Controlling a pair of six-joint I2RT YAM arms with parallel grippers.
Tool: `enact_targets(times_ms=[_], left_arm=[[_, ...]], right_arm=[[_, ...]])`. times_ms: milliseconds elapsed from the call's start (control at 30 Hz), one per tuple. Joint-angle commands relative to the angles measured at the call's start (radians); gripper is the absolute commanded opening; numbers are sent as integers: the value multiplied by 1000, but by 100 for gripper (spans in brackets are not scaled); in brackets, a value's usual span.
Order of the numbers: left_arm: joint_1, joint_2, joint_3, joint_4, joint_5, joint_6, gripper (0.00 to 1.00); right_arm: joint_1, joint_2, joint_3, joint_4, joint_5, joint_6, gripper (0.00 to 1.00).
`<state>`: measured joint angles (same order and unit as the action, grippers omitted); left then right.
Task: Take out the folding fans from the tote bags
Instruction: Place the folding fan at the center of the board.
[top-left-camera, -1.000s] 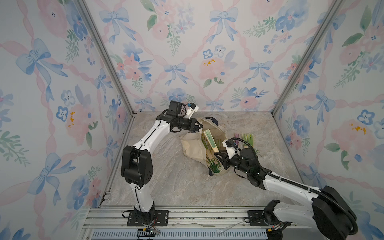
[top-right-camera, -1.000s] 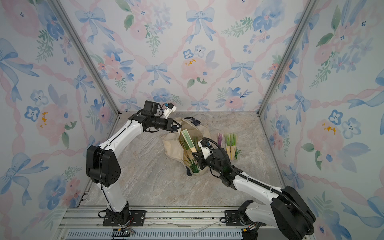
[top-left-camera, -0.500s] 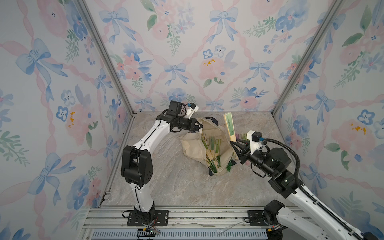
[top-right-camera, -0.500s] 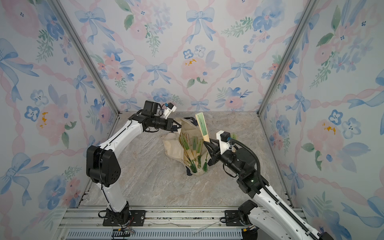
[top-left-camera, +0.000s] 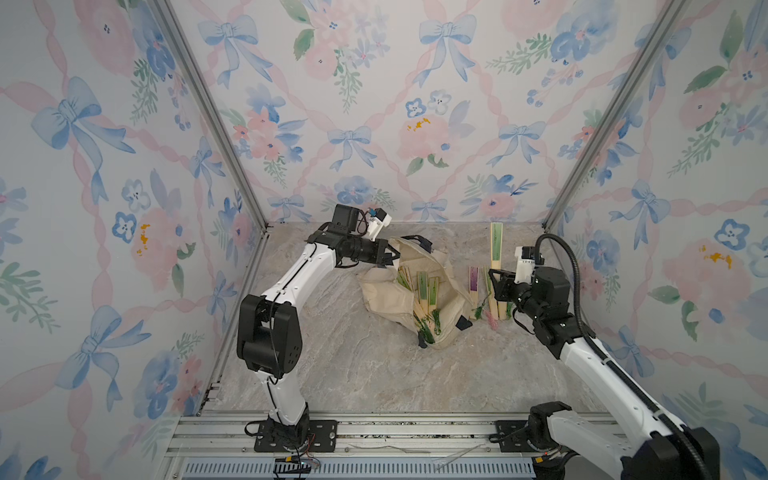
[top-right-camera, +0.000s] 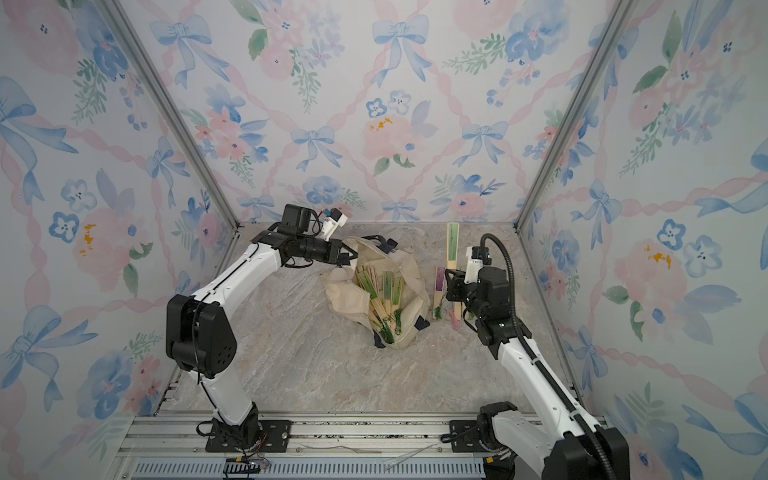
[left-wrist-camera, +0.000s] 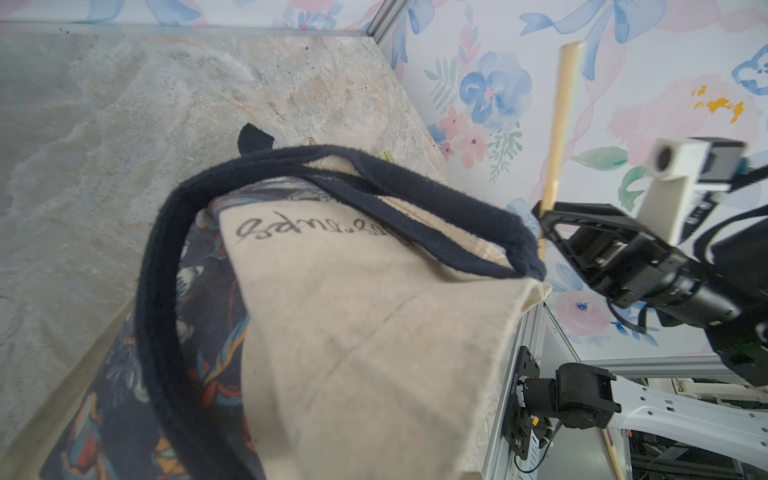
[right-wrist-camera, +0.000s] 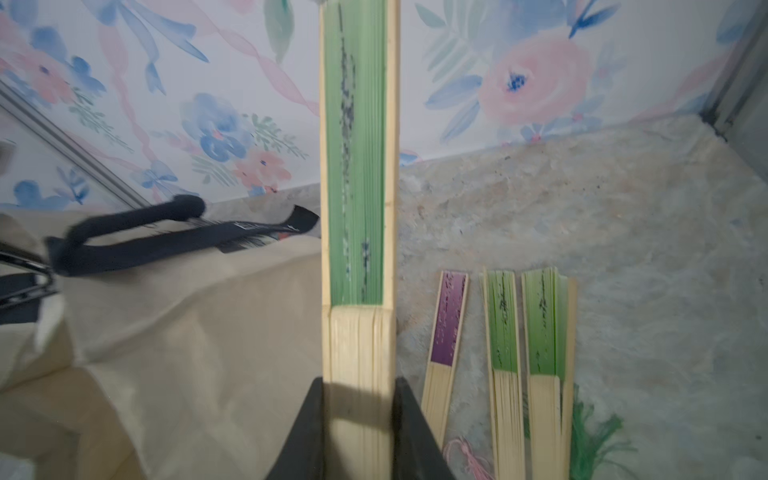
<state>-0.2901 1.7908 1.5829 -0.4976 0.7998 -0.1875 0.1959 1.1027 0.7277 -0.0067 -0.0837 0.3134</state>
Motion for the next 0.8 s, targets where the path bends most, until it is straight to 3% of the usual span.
enact_targets(times_ms=[0,300,533,600,700,767], left_arm=[[29,-54,-9,16,-3,26,0],[40,15,125,13,90,77,0],[-4,51,196,-27,68,129,0],[-14,43,169,-27,52,136,0],[-24,25,109,-27,15,134,0],[-30,7,68,-27,-7,127,0]], right_arm=[[-10,131,80,-117,79,-15,0],[-23,478,234,-206,108,7,0],[-25,632,297,-240,104,19,0],[-24,654,314,-256,96,19,17],[-24,672,333,-281,96,11,29],[-23,668,333,-286,102,10,44]])
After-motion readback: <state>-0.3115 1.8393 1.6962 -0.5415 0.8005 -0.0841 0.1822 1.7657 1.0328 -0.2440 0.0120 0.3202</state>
